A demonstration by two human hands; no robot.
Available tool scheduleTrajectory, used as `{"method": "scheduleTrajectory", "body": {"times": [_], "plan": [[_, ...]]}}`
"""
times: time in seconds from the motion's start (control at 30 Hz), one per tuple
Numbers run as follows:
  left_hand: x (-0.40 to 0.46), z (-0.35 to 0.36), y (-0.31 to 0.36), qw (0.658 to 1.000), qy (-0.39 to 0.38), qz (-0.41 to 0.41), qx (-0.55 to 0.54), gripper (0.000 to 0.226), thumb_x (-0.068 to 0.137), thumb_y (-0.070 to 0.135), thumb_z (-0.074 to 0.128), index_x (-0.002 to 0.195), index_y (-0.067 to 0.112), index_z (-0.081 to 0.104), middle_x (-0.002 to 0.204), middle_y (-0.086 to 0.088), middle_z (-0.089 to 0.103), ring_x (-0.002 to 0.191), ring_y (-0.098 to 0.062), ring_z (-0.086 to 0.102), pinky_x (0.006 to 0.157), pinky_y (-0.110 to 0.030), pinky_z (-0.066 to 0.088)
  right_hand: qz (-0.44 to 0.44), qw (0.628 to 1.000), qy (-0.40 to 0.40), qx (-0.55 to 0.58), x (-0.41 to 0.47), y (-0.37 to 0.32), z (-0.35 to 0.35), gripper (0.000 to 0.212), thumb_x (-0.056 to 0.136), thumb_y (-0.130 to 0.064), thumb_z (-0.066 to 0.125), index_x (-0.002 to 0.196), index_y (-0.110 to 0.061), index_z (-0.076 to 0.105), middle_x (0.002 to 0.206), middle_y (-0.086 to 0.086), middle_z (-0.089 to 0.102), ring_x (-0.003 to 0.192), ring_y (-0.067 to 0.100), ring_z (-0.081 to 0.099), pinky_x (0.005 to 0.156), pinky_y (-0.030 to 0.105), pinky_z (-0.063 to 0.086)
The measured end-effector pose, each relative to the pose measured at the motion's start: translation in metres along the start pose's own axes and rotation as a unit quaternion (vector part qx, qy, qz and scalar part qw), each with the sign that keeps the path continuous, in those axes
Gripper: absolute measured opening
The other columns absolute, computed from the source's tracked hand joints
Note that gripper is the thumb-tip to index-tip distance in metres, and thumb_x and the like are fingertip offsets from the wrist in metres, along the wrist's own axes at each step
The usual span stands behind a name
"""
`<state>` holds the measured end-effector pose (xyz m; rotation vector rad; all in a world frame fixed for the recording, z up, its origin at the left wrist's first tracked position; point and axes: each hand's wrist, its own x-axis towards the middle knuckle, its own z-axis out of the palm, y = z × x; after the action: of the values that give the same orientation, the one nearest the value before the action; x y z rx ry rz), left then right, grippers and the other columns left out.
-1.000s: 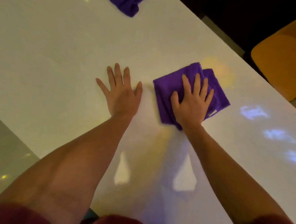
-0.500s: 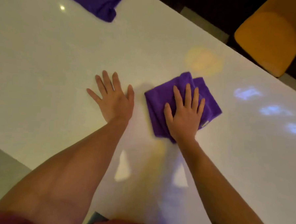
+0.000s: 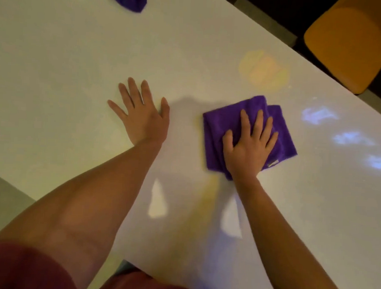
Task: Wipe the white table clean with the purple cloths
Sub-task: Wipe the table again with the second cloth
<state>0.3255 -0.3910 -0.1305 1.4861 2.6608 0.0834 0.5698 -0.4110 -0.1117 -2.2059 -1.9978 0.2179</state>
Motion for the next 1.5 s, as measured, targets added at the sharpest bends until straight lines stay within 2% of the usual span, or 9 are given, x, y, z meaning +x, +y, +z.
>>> {"method": "scheduleTrajectory", "body": {"times": [0.17, 0.3, 0.6, 0.77, 0.87, 0.97, 1.17, 1.27, 1.5], "plan": [[0.001, 0.001, 0.000, 1.000, 0.008, -0.007, 0.006, 0.070, 0.103, 0.057, 0.020, 0.161, 0.018, 0.027, 0.170, -0.012, 0.017, 0.158, -0.036, 0.011, 0.122, -0.068, 0.007, 0.033, 0.999, -0.004, 0.019, 0.123, -0.019, 0.014, 0.070, 0.098, -0.060, 0.031, 0.161, -0.030, 0.036, 0.174, 0.008, 0.023, 0.162, 0.037, 0.012, 0.129, 0.061, 0.005], [-0.002, 0.003, 0.002, 1.000, 0.017, -0.003, 0.011, 0.071, 0.102, 0.058, 0.019, 0.160, 0.017, 0.026, 0.170, -0.012, 0.018, 0.157, -0.035, 0.011, 0.122, -0.068, 0.008, 0.026, 0.999, -0.023, 0.026, 0.156, -0.022, 0.012, 0.070, 0.103, -0.060, 0.024, 0.165, -0.029, 0.027, 0.176, 0.010, 0.014, 0.162, 0.038, 0.005, 0.129, 0.062, 0.002], [-0.015, -0.018, 0.020, 0.993, 0.039, 0.095, 0.063, 0.058, 0.100, 0.031, 0.038, 0.153, 0.008, 0.036, 0.168, -0.018, 0.018, 0.157, -0.039, 0.008, 0.122, -0.068, 0.010, -0.071, 0.996, -0.040, 0.026, -0.066, 0.083, -0.018, 0.065, 0.102, -0.058, 0.042, 0.162, -0.033, 0.037, 0.175, 0.006, 0.021, 0.163, 0.034, 0.009, 0.129, 0.060, 0.008], [-0.062, -0.031, 0.094, 0.981, 0.058, 0.187, -0.009, 0.057, 0.099, 0.032, 0.046, 0.150, 0.008, 0.041, 0.167, -0.018, 0.022, 0.157, -0.039, 0.011, 0.125, -0.061, 0.011, -0.090, 0.993, -0.073, 0.005, -0.176, 0.162, -0.031, 0.065, 0.102, -0.062, 0.042, 0.162, -0.038, 0.034, 0.175, 0.002, 0.021, 0.164, 0.029, 0.007, 0.129, 0.061, 0.009], [-0.107, -0.018, 0.149, 0.962, 0.004, 0.272, -0.021, 0.059, 0.099, 0.034, 0.046, 0.152, 0.009, 0.042, 0.167, -0.017, 0.025, 0.157, -0.039, 0.011, 0.124, -0.063, 0.011, -0.016, 0.999, -0.033, 0.031, -0.145, 0.167, -0.033, 0.062, 0.097, -0.058, 0.050, 0.155, -0.034, 0.049, 0.171, 0.003, 0.033, 0.162, 0.032, 0.018, 0.129, 0.062, 0.010], [-0.138, 0.003, 0.179, 0.983, -0.041, 0.175, -0.044, 0.063, 0.101, 0.037, 0.041, 0.159, 0.012, 0.032, 0.169, -0.014, 0.019, 0.158, -0.036, 0.008, 0.126, -0.058, 0.006, 0.063, 0.996, 0.016, 0.054, -0.075, 0.155, -0.031, 0.061, 0.095, -0.053, 0.052, 0.151, -0.030, 0.055, 0.169, 0.006, 0.037, 0.160, 0.036, 0.023, 0.128, 0.064, 0.013], [-0.138, 0.017, 0.187, 0.990, -0.020, 0.139, -0.002, 0.071, 0.099, 0.046, 0.029, 0.160, 0.010, 0.027, 0.170, -0.015, 0.018, 0.157, -0.036, 0.012, 0.127, -0.057, 0.010, 0.043, 0.998, 0.032, 0.038, 0.063, 0.153, -0.025, 0.063, 0.099, -0.056, 0.040, 0.155, -0.031, 0.049, 0.169, 0.010, 0.035, 0.159, 0.039, 0.022, 0.127, 0.066, 0.008], [-0.140, 0.016, 0.189, 0.990, -0.019, 0.142, -0.003, 0.069, 0.101, 0.045, 0.031, 0.160, 0.010, 0.026, 0.170, -0.015, 0.017, 0.158, -0.036, 0.010, 0.127, -0.056, 0.009, 0.060, 0.998, -0.012, 0.035, 0.114, 0.152, -0.026, 0.068, 0.099, -0.062, 0.030, 0.161, -0.033, 0.039, 0.174, 0.008, 0.024, 0.162, 0.038, 0.011, 0.128, 0.066, 0.002], [-0.141, 0.015, 0.190, 0.991, -0.005, 0.133, -0.015, 0.068, 0.100, 0.045, 0.033, 0.159, 0.011, 0.029, 0.170, -0.013, 0.019, 0.158, -0.033, 0.011, 0.127, -0.054, 0.010, 0.003, 0.999, -0.010, 0.038, 0.093, 0.166, -0.035, 0.064, 0.105, -0.058, 0.032, 0.163, -0.031, 0.035, 0.175, 0.006, 0.021, 0.163, 0.035, 0.010, 0.130, 0.060, 0.004]]}}
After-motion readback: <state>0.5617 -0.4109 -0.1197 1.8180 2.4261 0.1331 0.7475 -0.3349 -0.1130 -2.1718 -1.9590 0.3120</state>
